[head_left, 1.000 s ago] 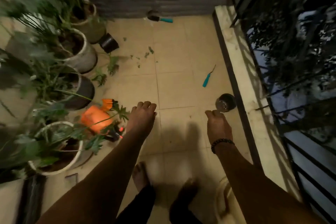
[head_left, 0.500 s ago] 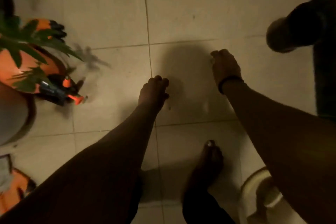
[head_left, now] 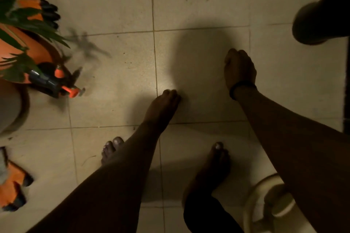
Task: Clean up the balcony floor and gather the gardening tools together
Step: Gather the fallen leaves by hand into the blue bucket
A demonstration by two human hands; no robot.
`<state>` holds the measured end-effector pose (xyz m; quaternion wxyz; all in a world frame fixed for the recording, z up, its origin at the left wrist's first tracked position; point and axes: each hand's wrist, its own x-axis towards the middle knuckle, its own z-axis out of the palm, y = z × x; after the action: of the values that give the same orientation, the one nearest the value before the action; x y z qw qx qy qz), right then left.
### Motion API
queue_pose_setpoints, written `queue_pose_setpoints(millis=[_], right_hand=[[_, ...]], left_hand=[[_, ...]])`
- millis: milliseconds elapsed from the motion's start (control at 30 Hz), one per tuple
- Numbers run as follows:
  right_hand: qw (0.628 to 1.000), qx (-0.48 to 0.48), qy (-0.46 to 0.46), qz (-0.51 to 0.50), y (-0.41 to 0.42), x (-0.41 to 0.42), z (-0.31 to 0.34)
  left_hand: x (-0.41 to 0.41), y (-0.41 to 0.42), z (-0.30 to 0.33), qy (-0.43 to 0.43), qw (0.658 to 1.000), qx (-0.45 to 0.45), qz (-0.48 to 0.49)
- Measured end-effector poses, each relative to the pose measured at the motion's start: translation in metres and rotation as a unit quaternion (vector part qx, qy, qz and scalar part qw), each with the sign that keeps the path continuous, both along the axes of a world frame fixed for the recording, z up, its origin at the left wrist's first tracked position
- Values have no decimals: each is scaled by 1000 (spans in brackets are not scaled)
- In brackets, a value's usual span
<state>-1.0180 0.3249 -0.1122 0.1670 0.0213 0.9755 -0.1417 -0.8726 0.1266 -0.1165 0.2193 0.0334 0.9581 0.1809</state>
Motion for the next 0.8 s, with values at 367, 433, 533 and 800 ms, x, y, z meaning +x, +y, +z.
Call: queue_pose_setpoints(millis=[367, 433, 533, 800], right_hand=[[981, -157, 33, 110, -67, -106, 180], [975, -165, 41, 141, -90, -148, 215], [963, -210, 29, 165, -132, -206, 258], [937, -303, -31, 172, -253, -291, 286]], left_hand=[[-179, -40, 163, 110, 938, 110, 308], [-224, -50, 192, 106, 918, 149, 351], [-283, -70, 232, 55, 839, 286, 461], [-382, -132, 279, -26, 538, 591, 601]])
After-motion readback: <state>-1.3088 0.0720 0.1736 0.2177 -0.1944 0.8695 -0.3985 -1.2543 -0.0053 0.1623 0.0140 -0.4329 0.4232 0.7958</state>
